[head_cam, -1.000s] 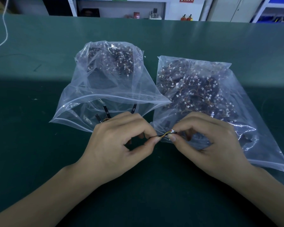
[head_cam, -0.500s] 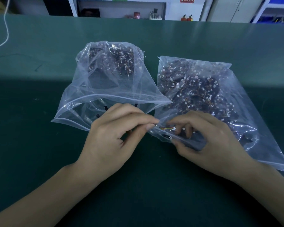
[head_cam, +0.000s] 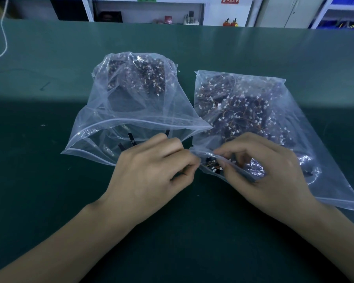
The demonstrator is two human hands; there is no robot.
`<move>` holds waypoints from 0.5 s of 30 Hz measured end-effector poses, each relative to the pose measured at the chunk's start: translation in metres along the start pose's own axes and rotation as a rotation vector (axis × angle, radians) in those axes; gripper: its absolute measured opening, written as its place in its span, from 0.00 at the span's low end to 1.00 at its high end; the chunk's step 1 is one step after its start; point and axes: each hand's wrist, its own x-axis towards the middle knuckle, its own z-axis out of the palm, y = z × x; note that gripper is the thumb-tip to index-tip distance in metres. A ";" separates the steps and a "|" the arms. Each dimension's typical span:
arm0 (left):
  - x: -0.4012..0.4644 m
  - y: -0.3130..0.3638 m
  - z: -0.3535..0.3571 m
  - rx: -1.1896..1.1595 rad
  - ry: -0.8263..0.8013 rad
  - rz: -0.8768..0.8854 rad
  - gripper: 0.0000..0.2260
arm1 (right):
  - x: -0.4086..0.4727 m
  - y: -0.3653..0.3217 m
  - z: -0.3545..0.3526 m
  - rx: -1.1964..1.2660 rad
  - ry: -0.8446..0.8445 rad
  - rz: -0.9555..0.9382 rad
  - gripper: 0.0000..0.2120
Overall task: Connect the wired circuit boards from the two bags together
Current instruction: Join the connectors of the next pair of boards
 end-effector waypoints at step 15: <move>-0.006 -0.001 -0.002 -0.201 -0.094 -0.193 0.06 | -0.001 -0.001 0.003 0.000 -0.063 0.015 0.10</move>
